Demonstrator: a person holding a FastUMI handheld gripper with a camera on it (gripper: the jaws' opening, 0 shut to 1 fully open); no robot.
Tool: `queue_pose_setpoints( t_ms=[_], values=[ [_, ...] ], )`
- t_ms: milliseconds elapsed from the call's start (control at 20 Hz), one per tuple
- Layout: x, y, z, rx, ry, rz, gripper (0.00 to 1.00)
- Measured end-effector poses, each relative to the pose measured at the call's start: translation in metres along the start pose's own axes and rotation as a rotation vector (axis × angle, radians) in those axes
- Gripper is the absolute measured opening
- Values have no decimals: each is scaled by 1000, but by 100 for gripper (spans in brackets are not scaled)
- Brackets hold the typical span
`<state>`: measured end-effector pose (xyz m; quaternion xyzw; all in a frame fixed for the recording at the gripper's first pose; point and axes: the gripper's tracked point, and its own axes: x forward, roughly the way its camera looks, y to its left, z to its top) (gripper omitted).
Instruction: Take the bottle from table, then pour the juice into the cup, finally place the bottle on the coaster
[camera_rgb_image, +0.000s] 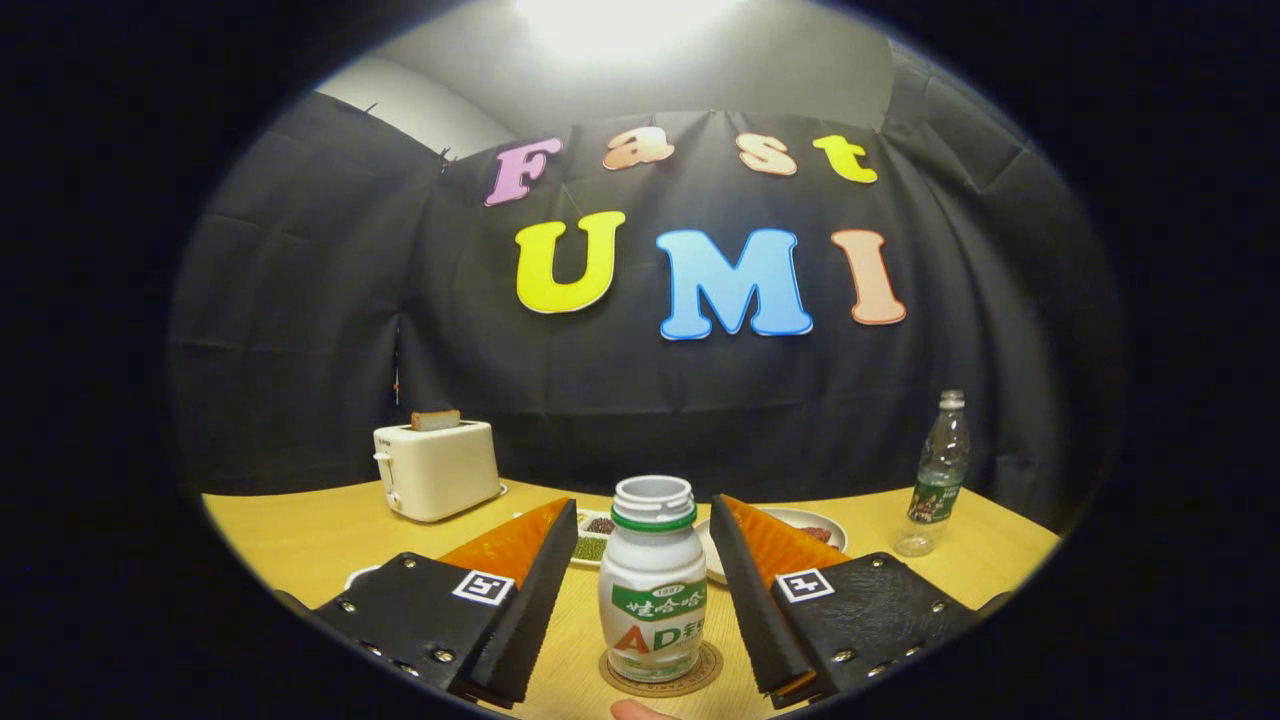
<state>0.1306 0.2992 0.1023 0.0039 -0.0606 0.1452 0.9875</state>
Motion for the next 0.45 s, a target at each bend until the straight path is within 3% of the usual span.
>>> queue_pose_setpoints(
  t_ms=[450],
  values=[
    [-63, -18, 79, -36, -89, -19, 80]
  ],
)
